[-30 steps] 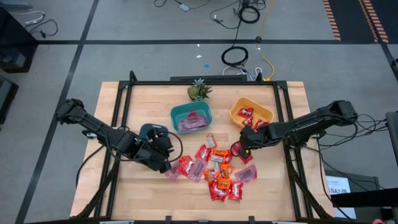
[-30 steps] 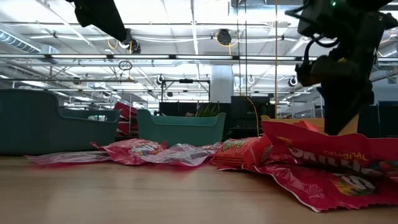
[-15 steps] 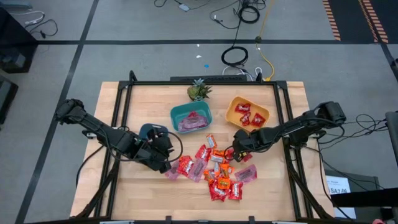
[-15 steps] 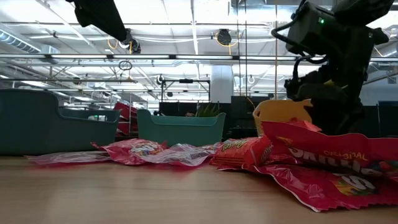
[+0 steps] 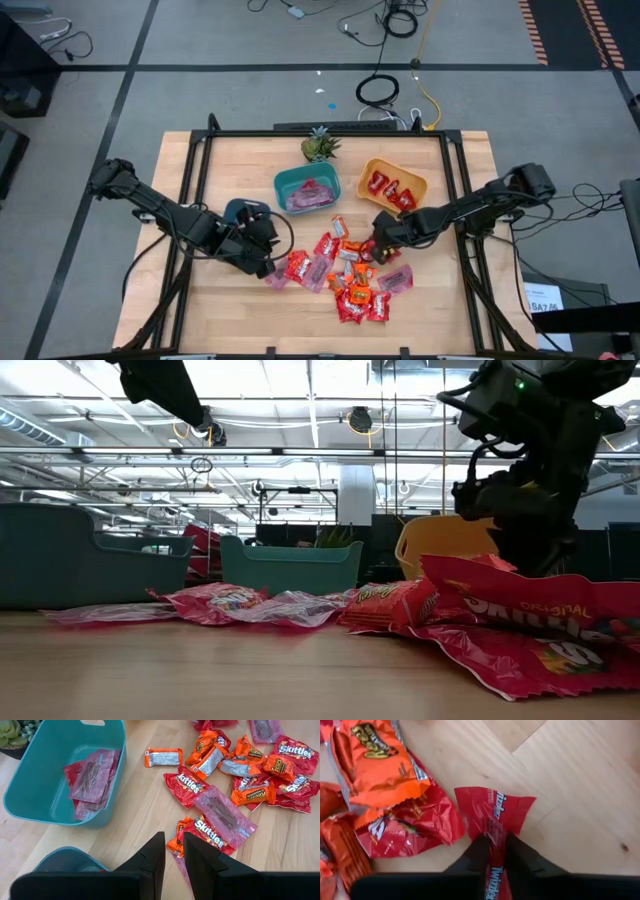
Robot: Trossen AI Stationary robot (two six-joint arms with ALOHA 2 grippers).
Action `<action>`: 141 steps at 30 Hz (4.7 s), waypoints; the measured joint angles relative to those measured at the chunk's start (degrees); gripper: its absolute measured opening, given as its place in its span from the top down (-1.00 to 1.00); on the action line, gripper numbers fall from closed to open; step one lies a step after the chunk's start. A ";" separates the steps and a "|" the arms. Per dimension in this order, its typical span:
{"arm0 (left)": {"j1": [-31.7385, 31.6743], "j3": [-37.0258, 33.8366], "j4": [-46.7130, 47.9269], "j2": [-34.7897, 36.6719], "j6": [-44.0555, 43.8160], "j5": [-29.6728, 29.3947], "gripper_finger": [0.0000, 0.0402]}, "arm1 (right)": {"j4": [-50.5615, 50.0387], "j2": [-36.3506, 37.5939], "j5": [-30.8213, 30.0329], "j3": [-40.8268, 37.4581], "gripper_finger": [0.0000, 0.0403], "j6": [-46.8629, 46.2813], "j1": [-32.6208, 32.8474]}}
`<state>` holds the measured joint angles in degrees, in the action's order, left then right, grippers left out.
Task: Sort candy
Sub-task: Put the pink candy into the light blue bin, then put the red candy into the yellow bin
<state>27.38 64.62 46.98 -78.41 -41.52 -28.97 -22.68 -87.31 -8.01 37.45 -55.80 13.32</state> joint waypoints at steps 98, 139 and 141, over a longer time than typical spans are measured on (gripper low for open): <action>-4.11 0.00 -6.06 0.00 -1.62 0.85 0.04 | -25.14 17.66 -12.89 21.47 0.23 -2.49 0.32; -4.11 0.00 -6.00 0.00 -1.66 0.25 0.04 | -12.98 -0.72 -6.49 12.35 0.33 -18.31 4.72; -4.11 0.00 -5.99 0.00 -1.65 0.24 0.04 | -10.92 -0.72 -6.52 10.58 0.35 -19.56 4.72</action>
<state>23.27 64.62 40.99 -78.41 -43.17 -28.73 -33.60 -88.03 -14.54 48.03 -75.36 18.04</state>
